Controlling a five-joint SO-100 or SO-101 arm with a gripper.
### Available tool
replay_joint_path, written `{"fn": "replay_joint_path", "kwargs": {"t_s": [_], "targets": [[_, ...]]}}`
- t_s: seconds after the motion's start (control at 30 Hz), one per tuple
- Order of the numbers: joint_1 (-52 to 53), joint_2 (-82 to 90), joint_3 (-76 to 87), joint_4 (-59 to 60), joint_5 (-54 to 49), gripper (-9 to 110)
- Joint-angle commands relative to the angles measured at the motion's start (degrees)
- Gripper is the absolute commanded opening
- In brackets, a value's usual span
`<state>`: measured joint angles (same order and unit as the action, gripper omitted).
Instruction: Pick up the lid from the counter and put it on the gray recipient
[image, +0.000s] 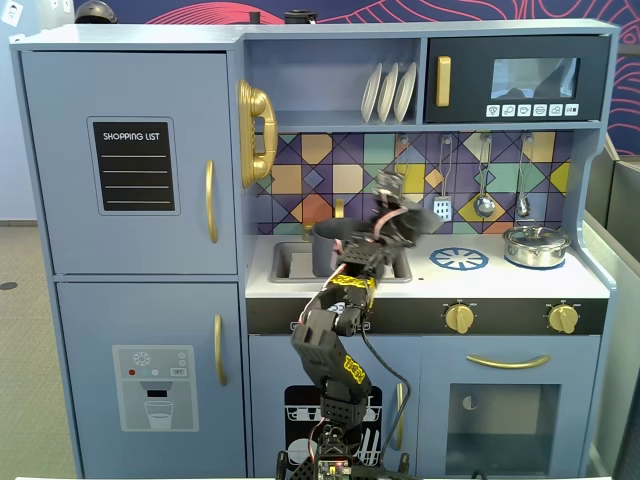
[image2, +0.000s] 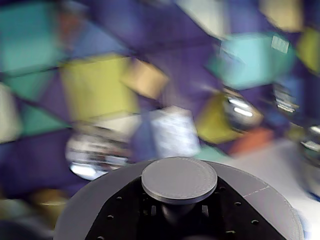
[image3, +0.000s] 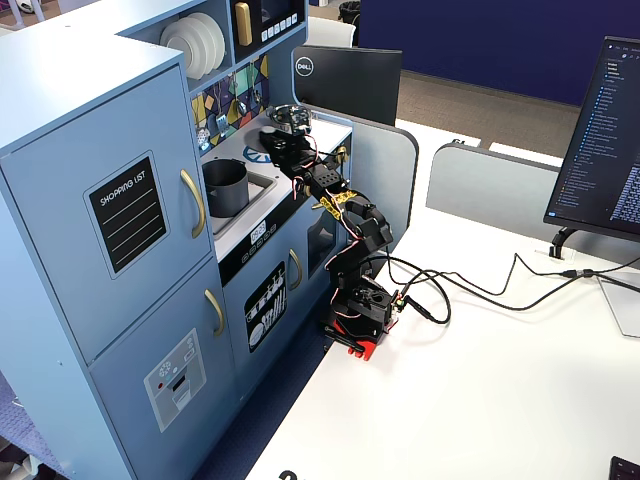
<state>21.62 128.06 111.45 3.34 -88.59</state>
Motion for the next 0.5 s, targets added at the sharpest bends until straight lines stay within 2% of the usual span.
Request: {"fn": "replay_joint_path", "kwargs": {"t_s": [0.0,0.2,0.47], "targets": [[-6.5,4.6,-5.7,2.0,0.3,0],[-13.8,3.5,-5.0,0.4,-1.7,0],[-17.9,-0.1,-1.6,-3.3,-2.9,0]]}}
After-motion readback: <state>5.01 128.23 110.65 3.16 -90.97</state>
